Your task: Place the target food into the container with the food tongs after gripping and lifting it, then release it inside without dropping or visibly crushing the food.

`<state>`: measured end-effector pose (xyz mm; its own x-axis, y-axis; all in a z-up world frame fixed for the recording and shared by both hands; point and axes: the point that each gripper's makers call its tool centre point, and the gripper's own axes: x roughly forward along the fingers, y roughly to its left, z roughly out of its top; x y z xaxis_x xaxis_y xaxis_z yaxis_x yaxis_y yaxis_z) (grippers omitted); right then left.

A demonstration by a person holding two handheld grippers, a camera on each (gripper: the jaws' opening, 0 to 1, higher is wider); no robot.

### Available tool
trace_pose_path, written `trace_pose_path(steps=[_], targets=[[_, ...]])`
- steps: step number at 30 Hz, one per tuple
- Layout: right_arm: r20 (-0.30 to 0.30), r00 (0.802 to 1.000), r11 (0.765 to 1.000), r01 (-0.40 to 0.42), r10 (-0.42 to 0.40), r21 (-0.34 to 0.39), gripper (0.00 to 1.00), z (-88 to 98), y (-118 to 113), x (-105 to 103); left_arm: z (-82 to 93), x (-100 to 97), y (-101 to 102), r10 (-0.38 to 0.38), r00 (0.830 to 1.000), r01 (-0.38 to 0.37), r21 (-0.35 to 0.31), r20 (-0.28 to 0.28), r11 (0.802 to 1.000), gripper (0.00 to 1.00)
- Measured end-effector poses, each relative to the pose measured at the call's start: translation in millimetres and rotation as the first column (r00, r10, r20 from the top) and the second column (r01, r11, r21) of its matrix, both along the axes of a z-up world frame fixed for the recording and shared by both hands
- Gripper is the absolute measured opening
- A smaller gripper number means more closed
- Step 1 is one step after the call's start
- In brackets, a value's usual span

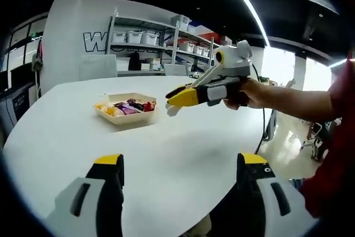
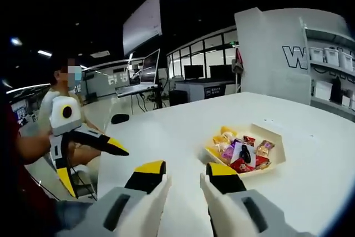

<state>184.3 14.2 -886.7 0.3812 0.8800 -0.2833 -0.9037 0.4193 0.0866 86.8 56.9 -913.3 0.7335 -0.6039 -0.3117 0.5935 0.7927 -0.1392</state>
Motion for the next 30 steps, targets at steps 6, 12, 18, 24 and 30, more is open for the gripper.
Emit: trace_pose_path(steps=[6, 12, 18, 24, 30], targets=[[0.036, 0.998, 0.999, -0.047, 0.046, 0.018, 0.24, -2.0, 4, -12, 2.7, 1.7, -4, -0.026, 1.000, 0.026, -0.013, 0.003, 1.000, 0.68], [0.035, 0.994, 0.992, -0.105, 0.103, 0.066, 0.24, 2.4, 8, -26, 3.5, 4.1, -8, -0.049, 0.999, 0.048, -0.052, -0.004, 0.997, 0.63], [0.073, 0.976, 0.971, -0.214, 0.207, 0.104, 0.24, 6.6, 17, -50, 8.7, 9.4, -16, -0.094, 0.995, 0.096, -0.089, 0.021, 0.991, 0.54], [0.072, 0.967, 0.958, -0.252, 0.245, 0.135, 0.25, 9.2, 18, -62, 9.1, 11.5, -26, -0.141, 0.990, 0.144, -0.118, 0.028, 0.983, 0.52], [0.040, 0.952, 0.936, -0.306, 0.304, 0.176, 0.25, 12.1, 19, -79, 23.7, 13.2, -31, -0.180, 0.980, 0.195, -0.207, 0.087, 0.959, 0.41]])
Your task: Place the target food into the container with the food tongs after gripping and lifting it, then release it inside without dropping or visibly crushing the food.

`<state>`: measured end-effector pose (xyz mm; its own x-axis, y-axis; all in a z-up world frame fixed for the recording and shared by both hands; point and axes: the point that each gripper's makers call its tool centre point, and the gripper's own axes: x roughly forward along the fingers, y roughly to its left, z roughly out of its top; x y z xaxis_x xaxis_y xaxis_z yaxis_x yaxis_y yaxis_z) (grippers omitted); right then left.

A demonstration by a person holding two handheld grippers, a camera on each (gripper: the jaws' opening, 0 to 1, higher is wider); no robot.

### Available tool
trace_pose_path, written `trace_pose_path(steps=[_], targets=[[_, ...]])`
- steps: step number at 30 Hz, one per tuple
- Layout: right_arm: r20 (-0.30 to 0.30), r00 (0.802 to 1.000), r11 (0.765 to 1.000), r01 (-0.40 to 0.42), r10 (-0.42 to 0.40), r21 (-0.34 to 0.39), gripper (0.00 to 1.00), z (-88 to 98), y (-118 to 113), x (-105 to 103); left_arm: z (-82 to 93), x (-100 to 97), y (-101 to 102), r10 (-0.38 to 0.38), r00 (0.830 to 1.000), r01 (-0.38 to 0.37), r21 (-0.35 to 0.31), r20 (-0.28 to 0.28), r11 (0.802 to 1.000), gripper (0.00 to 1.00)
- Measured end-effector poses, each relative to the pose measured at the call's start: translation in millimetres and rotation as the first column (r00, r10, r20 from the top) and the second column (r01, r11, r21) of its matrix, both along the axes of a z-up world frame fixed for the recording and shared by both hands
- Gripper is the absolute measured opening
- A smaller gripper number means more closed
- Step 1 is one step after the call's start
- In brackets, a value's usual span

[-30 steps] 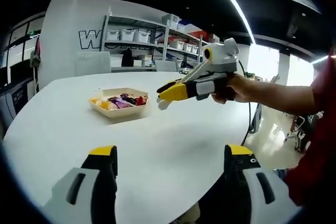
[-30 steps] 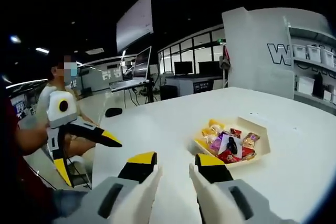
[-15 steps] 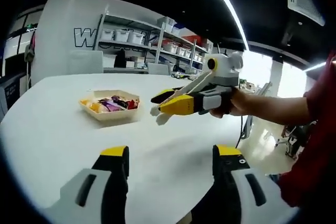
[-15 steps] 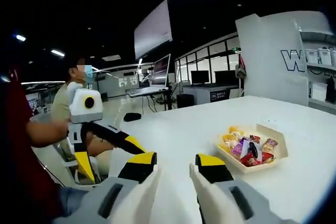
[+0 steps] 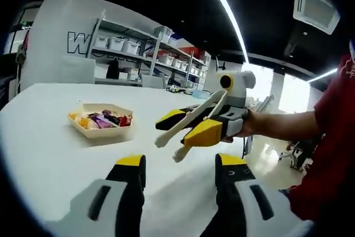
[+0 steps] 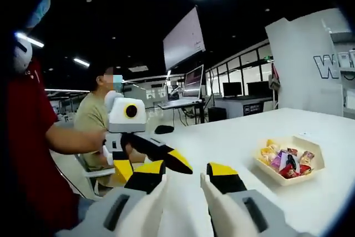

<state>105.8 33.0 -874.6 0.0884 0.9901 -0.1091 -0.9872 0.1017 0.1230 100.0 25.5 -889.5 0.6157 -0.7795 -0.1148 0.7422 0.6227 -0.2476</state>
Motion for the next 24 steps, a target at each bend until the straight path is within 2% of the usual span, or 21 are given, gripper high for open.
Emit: trace_pose_path(steps=[6, 9, 11, 12, 13, 14, 18, 20, 23, 24], targets=[[-0.040, 0.999, 0.999, -0.013, 0.015, 0.050, 0.25, 7.8, -1, -5, 6.1, -3.6, -6, -0.058, 0.997, 0.059, -0.003, 0.045, 0.998, 0.27], [-0.068, 0.997, 0.997, -0.024, 0.029, 0.068, 0.25, 8.7, -2, -8, 7.4, -4.1, -7, -0.076, 0.996, 0.077, -0.014, 0.046, 0.997, 0.23], [-0.082, 0.996, 0.997, -0.029, 0.036, 0.078, 0.25, 8.8, -2, -10, 11.3, -7.5, -10, -0.119, 0.991, 0.121, -0.028, 0.068, 0.992, 0.16], [-0.084, 0.996, 0.996, -0.027, 0.035, 0.087, 0.25, 9.9, -2, -9, 13.3, -13.3, -14, -0.164, 0.984, 0.166, -0.033, 0.076, 0.986, 0.10], [-0.085, 0.996, 0.995, -0.022, 0.031, 0.095, 0.25, 11.2, -2, -9, 16.8, -17.3, -18, -0.206, 0.971, 0.209, -0.016, 0.119, 0.978, 0.08], [-0.091, 0.995, 0.995, -0.023, 0.032, 0.097, 0.26, 11.6, -2, -9, 15.3, -12.9, -15, -0.181, 0.976, 0.183, -0.002, 0.117, 0.983, 0.08], [-0.096, 0.995, 0.996, -0.026, 0.034, 0.085, 0.28, 10.1, -4, -10, 14.5, -16.7, -18, -0.250, 0.960, 0.248, 0.029, 0.124, 0.968, 0.05], [-0.094, 0.995, 0.997, -0.011, 0.018, 0.073, 0.30, 6.3, -6, -6, 11.2, -15.4, -17, -0.268, 0.954, 0.260, 0.080, 0.134, 0.962, 0.04], [-0.153, 0.988, 0.997, -0.009, 0.021, 0.079, 0.31, 3.7, -11, -3, 8.8, -15.6, -18, -0.290, 0.949, 0.280, 0.087, 0.125, 0.956, 0.03], [-0.146, 0.989, 0.997, -0.008, 0.019, 0.077, 0.32, 3.5, -11, -3, 8.1, -15.6, -18, -0.294, 0.947, 0.283, 0.097, 0.129, 0.954, 0.02]])
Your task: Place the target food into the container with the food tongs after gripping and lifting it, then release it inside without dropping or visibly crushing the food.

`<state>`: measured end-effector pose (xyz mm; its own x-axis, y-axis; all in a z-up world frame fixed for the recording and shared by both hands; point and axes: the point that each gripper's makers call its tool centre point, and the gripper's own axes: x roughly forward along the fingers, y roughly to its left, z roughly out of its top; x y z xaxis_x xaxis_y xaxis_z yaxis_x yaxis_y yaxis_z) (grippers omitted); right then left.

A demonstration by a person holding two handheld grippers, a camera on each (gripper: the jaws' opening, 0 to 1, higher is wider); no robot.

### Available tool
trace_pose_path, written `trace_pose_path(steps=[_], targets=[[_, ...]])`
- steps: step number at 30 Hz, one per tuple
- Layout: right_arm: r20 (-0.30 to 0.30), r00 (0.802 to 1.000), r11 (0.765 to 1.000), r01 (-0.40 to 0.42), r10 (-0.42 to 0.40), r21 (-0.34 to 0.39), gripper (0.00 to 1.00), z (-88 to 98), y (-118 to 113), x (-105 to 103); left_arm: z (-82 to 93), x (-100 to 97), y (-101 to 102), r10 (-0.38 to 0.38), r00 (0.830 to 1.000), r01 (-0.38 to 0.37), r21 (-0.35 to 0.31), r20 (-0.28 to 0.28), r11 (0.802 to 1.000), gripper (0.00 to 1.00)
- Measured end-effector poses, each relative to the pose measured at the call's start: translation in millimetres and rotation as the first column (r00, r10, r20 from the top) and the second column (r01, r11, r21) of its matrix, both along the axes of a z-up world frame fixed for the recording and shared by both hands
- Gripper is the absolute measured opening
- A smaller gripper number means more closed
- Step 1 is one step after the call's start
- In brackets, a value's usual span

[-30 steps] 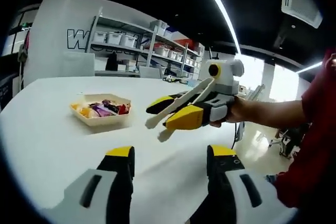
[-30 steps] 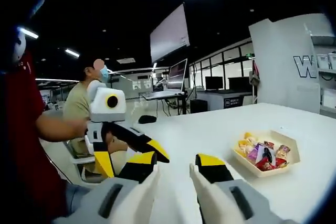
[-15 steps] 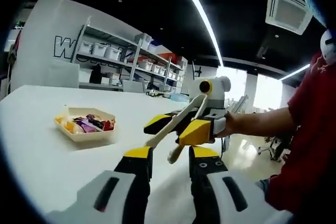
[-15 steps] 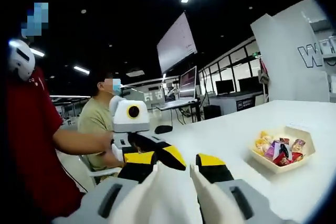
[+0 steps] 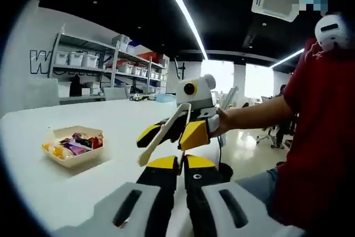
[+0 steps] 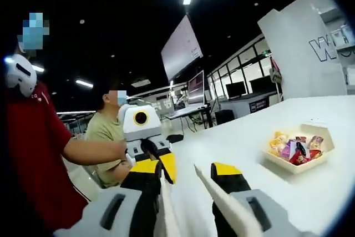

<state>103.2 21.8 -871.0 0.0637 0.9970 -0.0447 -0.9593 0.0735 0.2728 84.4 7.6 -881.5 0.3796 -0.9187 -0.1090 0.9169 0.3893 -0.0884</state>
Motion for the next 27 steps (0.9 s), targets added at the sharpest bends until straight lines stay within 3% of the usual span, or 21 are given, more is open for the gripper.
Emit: trace_pose_path(steps=[8, 18, 19, 21, 27], targets=[[-0.005, 0.999, 0.998, 0.051, -0.051, -0.022, 0.33, -8.5, -18, 14, -13.9, 7.4, 8, -0.008, 1.000, 0.009, 0.045, -0.026, 0.999, 0.02], [-0.028, 0.998, 0.991, 0.060, -0.064, -0.123, 0.35, -49.1, -20, 18, -45.9, 12.2, 10, -0.012, 0.998, 0.020, 0.128, -0.057, 0.992, 0.02], [-0.026, 0.998, 0.988, 0.056, -0.060, -0.143, 0.35, -52.9, -20, 17, -50.8, 11.8, 12, -0.018, 0.998, 0.027, 0.136, -0.065, 0.990, 0.02], [0.033, 0.998, 0.973, 0.064, -0.058, -0.221, 0.35, -67.8, -20, 19, -67.8, 13.1, 19, -0.011, 0.997, 0.026, 0.192, -0.083, 0.981, 0.02], [0.038, 0.995, 0.963, 0.097, -0.090, -0.251, 0.38, -79.9, -15, 31, -82.6, 19.5, 29, 0.018, 0.994, 0.008, 0.240, -0.103, 0.971, 0.02]])
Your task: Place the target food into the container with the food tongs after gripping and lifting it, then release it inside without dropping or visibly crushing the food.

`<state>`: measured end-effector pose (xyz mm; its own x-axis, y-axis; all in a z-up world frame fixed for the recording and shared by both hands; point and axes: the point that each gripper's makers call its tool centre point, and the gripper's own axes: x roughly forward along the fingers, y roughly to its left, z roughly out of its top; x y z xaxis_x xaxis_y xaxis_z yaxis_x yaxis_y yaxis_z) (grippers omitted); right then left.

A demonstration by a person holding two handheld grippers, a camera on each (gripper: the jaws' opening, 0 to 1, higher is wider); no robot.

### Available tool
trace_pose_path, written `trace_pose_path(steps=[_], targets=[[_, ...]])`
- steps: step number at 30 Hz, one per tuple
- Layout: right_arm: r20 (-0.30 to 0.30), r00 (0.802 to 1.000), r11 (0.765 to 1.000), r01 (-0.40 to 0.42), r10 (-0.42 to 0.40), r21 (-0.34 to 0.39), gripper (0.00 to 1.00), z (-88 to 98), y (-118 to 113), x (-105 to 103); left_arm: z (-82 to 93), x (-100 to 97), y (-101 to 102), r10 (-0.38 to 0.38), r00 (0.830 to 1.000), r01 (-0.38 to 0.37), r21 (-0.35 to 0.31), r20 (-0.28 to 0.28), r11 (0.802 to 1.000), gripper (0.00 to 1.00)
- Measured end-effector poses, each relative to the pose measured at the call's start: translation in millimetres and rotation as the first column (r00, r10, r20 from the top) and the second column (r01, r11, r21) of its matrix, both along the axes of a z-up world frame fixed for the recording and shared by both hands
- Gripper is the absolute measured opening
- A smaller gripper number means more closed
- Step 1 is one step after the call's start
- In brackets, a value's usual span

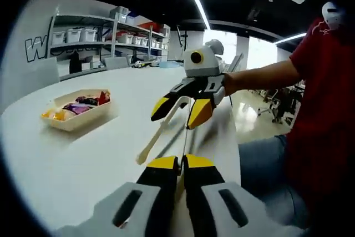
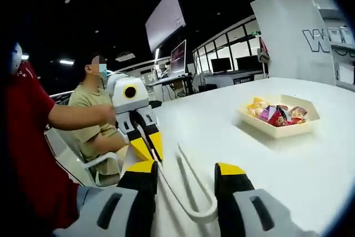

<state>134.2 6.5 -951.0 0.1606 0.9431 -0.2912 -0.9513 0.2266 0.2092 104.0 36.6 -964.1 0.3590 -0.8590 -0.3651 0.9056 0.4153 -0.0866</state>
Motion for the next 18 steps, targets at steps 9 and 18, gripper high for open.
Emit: trace_pose_path(steps=[9, 18], targets=[[0.087, 0.992, 0.992, 0.096, -0.089, -0.079, 0.36, -9.2, -4, 28, -9.8, 24.9, 16, 0.073, 0.997, -0.072, 0.069, -0.004, 0.995, 0.03], [0.134, 0.982, 0.976, 0.155, -0.135, -0.154, 0.26, -24.9, -16, 39, -11.2, 41.7, 25, 0.118, 0.993, -0.119, 0.091, 0.012, 0.989, 0.04]])
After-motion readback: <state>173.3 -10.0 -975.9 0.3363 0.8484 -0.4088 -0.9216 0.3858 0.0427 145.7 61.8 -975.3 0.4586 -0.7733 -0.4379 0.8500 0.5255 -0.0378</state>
